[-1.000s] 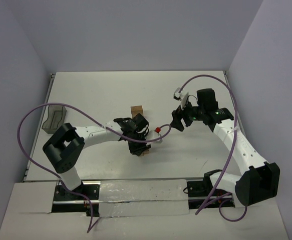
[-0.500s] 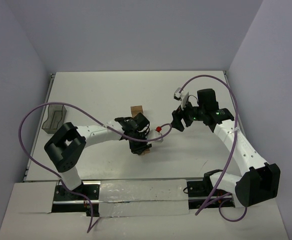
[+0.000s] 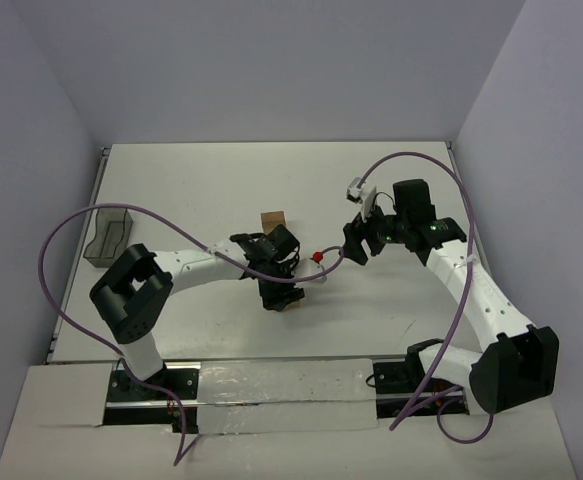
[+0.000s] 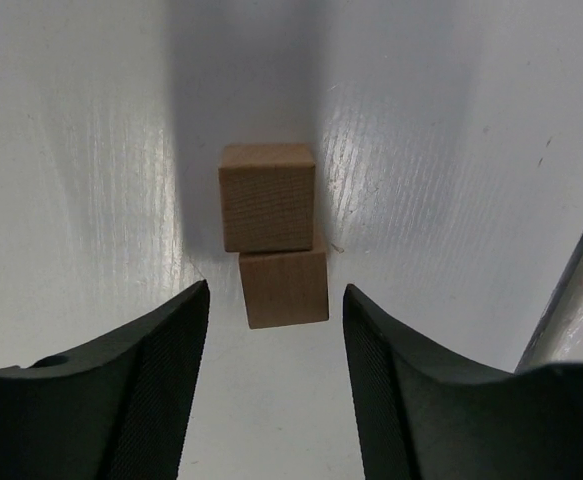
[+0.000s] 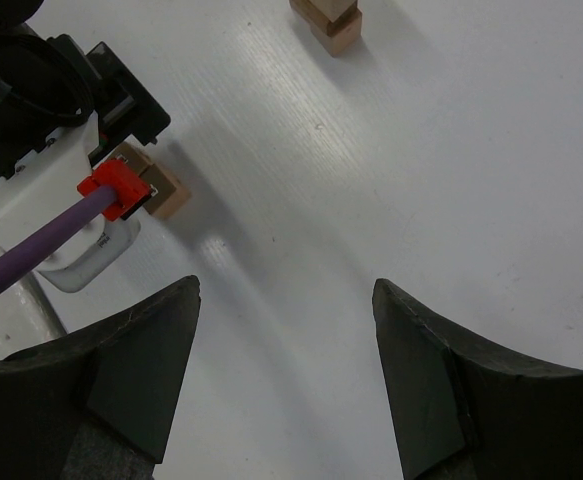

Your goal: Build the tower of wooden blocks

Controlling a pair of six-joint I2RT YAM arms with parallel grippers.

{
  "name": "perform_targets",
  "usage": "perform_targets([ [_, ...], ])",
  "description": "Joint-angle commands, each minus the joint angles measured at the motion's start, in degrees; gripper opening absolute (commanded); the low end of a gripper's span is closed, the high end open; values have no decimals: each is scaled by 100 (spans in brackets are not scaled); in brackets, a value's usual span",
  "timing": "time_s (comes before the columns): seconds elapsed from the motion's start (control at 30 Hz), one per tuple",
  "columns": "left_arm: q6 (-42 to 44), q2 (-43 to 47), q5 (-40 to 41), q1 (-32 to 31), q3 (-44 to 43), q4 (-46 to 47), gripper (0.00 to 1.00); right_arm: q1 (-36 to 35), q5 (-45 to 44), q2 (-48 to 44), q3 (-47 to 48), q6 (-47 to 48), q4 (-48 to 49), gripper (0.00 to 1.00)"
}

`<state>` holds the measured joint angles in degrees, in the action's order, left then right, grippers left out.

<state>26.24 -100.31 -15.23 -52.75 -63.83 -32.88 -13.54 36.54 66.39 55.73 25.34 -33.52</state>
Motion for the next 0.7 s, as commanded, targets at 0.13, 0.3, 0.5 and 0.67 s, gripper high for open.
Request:
perform_targets([
  [0.13, -19, 267, -50, -16, -561, -152, 66, 44, 46, -246, -27, -88, 188, 77],
  [0.3, -267, 985, -109, 195, -941, -324, 89, 34, -130, -246, 121, -118, 79, 77],
  [0.5, -1295, 2257, -425, 1180, -1018, -69, 99, -177, -604, -65, 480, -866, -31, 94],
  [0.67, -2050, 3616, 287, 1894, -490, 543, 99, -1516, -1507, -312, 349, -1196, 314, 100],
])
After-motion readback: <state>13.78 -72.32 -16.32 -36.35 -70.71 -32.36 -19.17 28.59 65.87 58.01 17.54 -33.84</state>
